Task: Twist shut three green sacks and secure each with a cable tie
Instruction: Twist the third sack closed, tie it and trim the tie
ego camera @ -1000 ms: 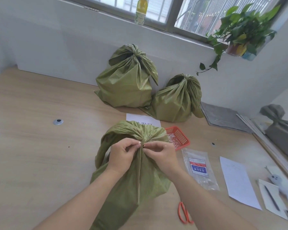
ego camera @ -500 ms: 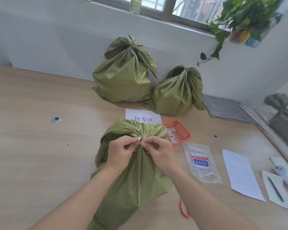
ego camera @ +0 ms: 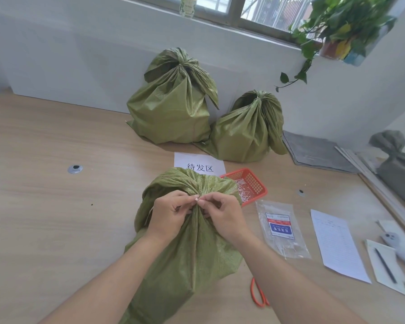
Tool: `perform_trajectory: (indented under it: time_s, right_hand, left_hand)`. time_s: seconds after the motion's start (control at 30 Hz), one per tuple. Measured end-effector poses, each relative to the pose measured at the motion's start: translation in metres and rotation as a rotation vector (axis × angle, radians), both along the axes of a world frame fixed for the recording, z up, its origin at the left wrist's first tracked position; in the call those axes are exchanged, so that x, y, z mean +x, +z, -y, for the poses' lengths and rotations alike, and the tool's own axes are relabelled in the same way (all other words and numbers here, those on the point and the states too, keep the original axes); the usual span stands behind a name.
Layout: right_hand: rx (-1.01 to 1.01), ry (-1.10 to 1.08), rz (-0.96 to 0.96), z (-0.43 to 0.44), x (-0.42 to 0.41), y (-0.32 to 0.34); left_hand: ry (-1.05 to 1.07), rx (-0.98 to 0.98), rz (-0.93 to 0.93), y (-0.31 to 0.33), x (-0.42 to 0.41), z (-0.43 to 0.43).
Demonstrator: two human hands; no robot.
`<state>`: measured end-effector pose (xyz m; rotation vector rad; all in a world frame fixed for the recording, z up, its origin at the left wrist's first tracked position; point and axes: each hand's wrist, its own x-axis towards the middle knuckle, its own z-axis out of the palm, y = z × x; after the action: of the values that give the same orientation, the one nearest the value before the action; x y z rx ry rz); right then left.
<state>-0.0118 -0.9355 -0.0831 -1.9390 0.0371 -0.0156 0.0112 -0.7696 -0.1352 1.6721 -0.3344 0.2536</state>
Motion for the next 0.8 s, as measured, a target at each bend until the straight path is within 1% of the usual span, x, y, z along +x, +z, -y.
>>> perform_trajectory:
  time_s: [0.1, 0.27, 0.37, 0.43, 0.5, 0.57, 0.63, 0.7, 0.8]
  right_hand:
    - [0.008, 0.007, -0.015, 0.001, 0.000, 0.000]
    - [-0.001, -0.007, -0.025, 0.003, 0.000, 0.001]
    - [0.049, -0.050, -0.010, 0.004, 0.000, 0.002]
    - [0.028, -0.069, 0.002, 0.006, -0.001, 0.000]
    - [-0.026, -0.069, 0.009, 0.007, -0.003, -0.004]
    - [-0.101, -0.058, 0.036, 0.007, -0.004, -0.006]
    - [-0.213, -0.024, 0.099, 0.004, -0.006, -0.005]
    - [-0.277, 0.013, 0.170, 0.000, -0.007, -0.005]
    - [-0.301, 0.018, 0.214, -0.004, -0.008, -0.007]
  left_hand:
    - [-0.002, 0.029, 0.016, 0.000, 0.000, 0.000]
    - [0.025, 0.164, 0.139, 0.003, -0.002, 0.001]
    - [0.011, 0.179, 0.159, 0.004, -0.003, 0.002]
    - [-0.036, 0.169, 0.066, 0.006, -0.005, 0.002]
    - [-0.151, 0.125, -0.133, 0.009, -0.004, -0.001]
    - [-0.259, 0.015, -0.344, 0.016, -0.002, -0.004]
    - [-0.275, -0.086, -0.465, 0.024, 0.000, -0.006]
    - [-0.231, -0.114, -0.490, 0.029, -0.001, -0.007]
    - [-0.175, -0.059, -0.428, 0.029, -0.001, -0.008]
